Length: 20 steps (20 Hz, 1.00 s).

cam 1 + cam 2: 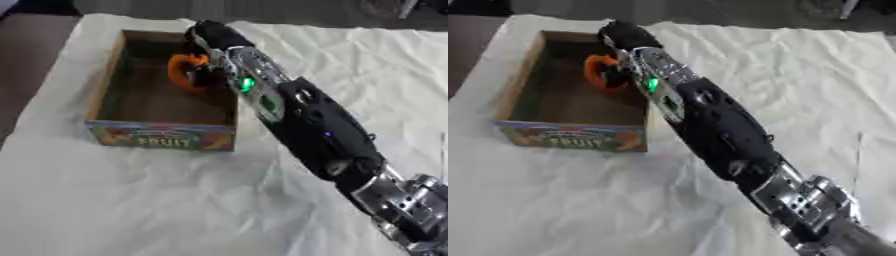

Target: Pick up objects on the table and place them in the box.

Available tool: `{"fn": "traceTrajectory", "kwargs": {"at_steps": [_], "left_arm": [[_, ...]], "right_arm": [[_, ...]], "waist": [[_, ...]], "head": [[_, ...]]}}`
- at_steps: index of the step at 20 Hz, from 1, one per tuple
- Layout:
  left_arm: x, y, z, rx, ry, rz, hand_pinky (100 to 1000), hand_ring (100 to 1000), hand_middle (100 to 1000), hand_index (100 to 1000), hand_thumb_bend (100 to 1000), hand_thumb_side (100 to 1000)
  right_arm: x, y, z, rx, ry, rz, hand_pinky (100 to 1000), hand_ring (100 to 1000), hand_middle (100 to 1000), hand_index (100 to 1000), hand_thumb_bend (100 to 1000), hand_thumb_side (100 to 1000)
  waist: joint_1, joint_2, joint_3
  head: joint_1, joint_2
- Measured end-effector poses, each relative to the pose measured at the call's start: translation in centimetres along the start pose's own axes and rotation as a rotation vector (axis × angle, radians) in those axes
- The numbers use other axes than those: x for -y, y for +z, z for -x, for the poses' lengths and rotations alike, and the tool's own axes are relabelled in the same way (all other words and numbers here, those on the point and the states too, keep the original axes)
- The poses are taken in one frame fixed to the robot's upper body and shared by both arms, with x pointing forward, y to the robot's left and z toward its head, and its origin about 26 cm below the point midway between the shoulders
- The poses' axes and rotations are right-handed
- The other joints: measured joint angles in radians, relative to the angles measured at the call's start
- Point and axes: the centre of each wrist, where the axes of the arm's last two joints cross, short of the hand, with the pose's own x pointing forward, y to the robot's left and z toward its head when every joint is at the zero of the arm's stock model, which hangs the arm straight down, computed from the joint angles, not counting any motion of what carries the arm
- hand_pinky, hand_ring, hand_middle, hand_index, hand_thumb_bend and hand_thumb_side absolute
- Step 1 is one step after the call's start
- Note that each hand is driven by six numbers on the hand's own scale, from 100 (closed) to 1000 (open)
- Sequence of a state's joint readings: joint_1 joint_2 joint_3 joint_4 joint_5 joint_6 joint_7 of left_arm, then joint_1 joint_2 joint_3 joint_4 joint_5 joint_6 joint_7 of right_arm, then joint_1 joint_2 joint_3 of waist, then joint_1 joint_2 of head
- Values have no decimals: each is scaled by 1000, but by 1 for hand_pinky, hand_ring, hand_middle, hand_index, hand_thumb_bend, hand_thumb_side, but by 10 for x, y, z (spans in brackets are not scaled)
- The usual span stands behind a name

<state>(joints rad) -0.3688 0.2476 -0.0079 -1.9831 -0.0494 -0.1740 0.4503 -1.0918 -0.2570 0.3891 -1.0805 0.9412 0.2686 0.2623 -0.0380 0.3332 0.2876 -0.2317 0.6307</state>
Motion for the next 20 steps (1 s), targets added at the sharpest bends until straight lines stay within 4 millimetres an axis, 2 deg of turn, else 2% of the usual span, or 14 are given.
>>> {"fn": "traceTrajectory", "kwargs": {"at_steps": [2, 5, 6, 7, 8, 9, 11, 14, 17, 20], "left_arm": [[0, 0, 0, -1, 2, -1, 330, 670, 818, 767, 100, 712], [0, 0, 0, -1, 2, -1, 330, 670, 817, 764, 100, 712], [0, 0, 0, -1, 1, -1, 330, 671, 818, 764, 100, 712], [0, 0, 0, -1, 1, 0, 330, 671, 818, 765, 100, 712], [0, 0, 0, -2, 1, 0, 330, 671, 818, 765, 100, 712], [0, 0, 0, -2, 1, 1, 330, 671, 818, 765, 100, 712], [0, 0, 0, -3, 1, 1, 330, 671, 818, 765, 100, 712], [0, 0, 0, -3, 0, 1, 330, 671, 818, 765, 100, 711], [0, 0, 0, -5, 0, 2, 330, 672, 819, 765, 100, 713], [0, 0, 0, -6, -1, 1, 331, 671, 818, 765, 100, 710]], "right_arm": [[-4, -1, 0, -5, 18, -9, 772, 782, 530, 505, 100, 100], [-6, -2, 1, 1, 35, -30, 792, 811, 640, 650, 100, 100], [-6, -2, 1, 7, 38, -41, 797, 822, 677, 688, 100, 141], [-6, -2, 1, 13, 41, -53, 810, 846, 738, 764, 136, 302], [-6, -2, 1, 19, 43, -64, 814, 853, 750, 782, 180, 357], [-5, -2, 0, 27, 45, -73, 824, 868, 779, 814, 270, 453], [-2, -1, -1, 38, 48, -85, 838, 889, 821, 863, 448, 588], [6, 0, -3, 50, 53, -83, 852, 905, 836, 881, 566, 637], [19, 3, -2, 52, 57, -66, 855, 907, 832, 880, 570, 658], [40, 9, -1, 57, 44, -15, 858, 907, 825, 878, 560, 678]], "waist": [[0, 0, 0], [0, 0, 0], [0, 0, 0], [0, 0, 0], [0, 0, -1], [0, 0, -1], [0, 0, -1], [0, 0, -2], [0, 0, -5], [0, 0, -10]], "head": [[0, 0], [0, 0], [0, 0], [1, 0], [1, 0], [1, 0], [2, 0], [3, 0], [7, 0], [12, 0]]}}
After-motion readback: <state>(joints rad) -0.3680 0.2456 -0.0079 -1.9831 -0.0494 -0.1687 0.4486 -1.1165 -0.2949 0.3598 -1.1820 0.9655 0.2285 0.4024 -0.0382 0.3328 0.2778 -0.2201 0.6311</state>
